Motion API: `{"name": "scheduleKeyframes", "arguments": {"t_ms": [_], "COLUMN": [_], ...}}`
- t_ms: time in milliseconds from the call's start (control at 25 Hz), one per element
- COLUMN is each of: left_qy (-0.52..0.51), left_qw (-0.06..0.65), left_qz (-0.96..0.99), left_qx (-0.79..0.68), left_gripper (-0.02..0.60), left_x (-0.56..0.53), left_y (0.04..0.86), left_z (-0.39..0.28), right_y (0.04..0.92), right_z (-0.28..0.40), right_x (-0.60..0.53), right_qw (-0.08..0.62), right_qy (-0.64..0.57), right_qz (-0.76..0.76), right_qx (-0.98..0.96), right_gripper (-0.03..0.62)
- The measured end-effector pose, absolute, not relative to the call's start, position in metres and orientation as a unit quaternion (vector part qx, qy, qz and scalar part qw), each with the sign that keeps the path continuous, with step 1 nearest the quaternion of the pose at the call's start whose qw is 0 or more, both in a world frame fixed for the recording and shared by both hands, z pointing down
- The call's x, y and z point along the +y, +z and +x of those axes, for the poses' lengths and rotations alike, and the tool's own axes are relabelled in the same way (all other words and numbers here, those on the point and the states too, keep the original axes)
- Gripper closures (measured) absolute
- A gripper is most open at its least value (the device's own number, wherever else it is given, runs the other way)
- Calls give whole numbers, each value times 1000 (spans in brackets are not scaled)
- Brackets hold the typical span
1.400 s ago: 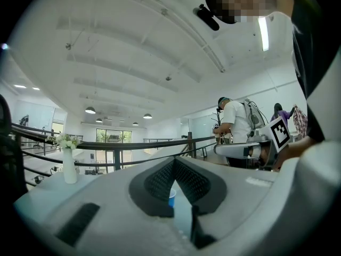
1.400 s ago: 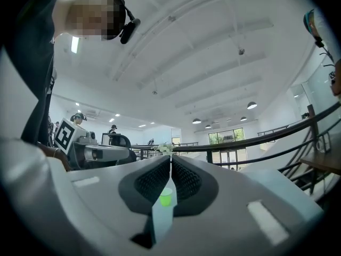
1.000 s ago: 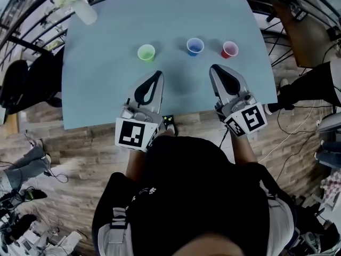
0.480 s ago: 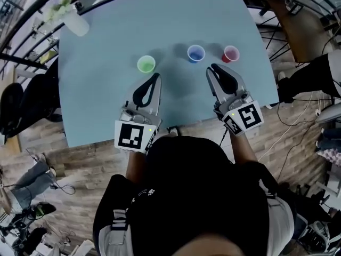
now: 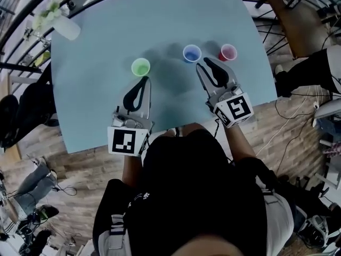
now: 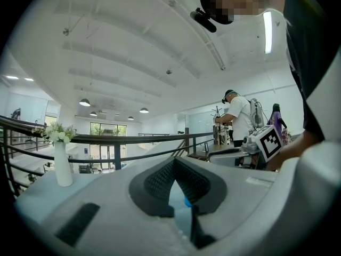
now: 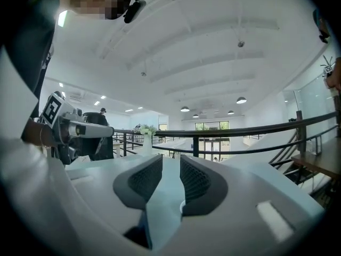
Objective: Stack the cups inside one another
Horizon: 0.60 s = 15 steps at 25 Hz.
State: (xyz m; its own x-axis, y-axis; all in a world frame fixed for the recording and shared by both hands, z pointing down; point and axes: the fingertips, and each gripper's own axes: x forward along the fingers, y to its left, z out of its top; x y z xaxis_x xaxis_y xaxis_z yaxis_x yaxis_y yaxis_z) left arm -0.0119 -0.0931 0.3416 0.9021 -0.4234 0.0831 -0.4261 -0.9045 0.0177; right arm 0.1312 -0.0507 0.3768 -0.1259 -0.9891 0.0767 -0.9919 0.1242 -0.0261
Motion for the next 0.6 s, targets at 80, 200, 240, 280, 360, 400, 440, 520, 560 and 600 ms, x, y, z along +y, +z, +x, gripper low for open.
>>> {"name": "scheduleKeyframes", "arguments": {"t_ms": [80,200,240,280,360,400,440,520,560,600], "left_qy": [40,42,45,48,50,50,50,52,53,54], "left_qw": [19,26,26,25,21,18,16,14,14,14], "left_qz": [972,966,965,964,963,963,962,961,960,959], "left_qx": [-233,-252,-256,-259,-264,-266,-268,-273,-275,-278], "left_gripper": [589,589,589,589,589,589,589,589,589,589], "left_x": [-97,-99,-100,-102,-104,-104,-104,-105,-106,-106], "left_y": [346,352,354,356,358,358,358,360,360,360], "left_z": [-13,-15,-15,-15,-14,-14,-14,-13,-13,-13], "right_y": [383,396,401,405,416,422,428,441,446,452], "right_z": [136,143,145,148,154,156,158,162,164,165], "right_x": [-55,-60,-63,-66,-72,-74,-76,-81,-84,-86], "right_qw": [15,14,17,20,25,29,34,45,52,59], "right_qy": [40,47,49,51,57,60,63,66,67,68], "right_qz": [659,657,657,657,657,658,657,656,656,656], "right_qx": [-751,-752,-752,-752,-751,-750,-750,-750,-750,-749], "right_gripper": [497,482,473,465,451,445,441,425,415,398]}}
